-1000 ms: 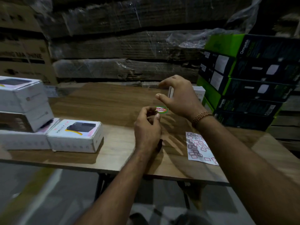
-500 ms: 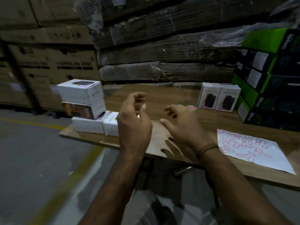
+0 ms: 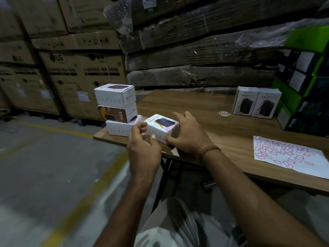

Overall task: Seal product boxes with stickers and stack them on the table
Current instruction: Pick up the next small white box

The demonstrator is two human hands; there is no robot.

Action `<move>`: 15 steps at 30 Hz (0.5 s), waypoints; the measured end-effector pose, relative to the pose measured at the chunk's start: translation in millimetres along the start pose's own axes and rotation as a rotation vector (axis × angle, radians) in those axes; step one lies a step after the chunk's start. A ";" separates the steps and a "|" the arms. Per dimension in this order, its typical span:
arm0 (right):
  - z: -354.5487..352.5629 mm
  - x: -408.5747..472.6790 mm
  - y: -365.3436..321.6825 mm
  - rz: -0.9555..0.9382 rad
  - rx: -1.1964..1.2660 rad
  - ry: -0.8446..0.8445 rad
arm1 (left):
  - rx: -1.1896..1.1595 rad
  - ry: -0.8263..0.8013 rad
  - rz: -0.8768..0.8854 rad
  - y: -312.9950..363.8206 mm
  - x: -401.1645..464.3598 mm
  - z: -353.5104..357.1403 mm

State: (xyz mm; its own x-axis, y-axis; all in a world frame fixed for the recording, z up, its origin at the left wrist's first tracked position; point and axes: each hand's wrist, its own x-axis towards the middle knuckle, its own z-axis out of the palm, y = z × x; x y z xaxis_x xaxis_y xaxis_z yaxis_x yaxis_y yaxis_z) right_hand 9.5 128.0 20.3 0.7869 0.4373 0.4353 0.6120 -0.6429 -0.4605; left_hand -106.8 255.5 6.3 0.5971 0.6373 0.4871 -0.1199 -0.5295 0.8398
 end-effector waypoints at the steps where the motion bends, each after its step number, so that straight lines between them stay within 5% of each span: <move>1: -3.1 -4.8 3.1 0.014 0.004 0.018 | 0.010 -0.012 -0.009 -0.5 -1.3 6.0; 8: -17.8 -50.1 35.1 0.080 0.207 0.245 | -0.039 -0.117 -0.082 6.5 -3.9 64.2; 15: -34.6 -71.9 64.4 0.067 0.158 0.342 | -0.311 -0.473 -0.055 12.5 5.8 107.5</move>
State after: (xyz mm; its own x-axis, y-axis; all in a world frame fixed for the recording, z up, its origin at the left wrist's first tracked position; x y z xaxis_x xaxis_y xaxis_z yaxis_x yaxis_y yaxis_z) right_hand -10.5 33.3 -13.9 0.7702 0.1456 0.6209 0.5859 -0.5461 -0.5987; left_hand -19.6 192.3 -6.2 0.8907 0.3010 0.3408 -0.2643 -0.2670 0.9267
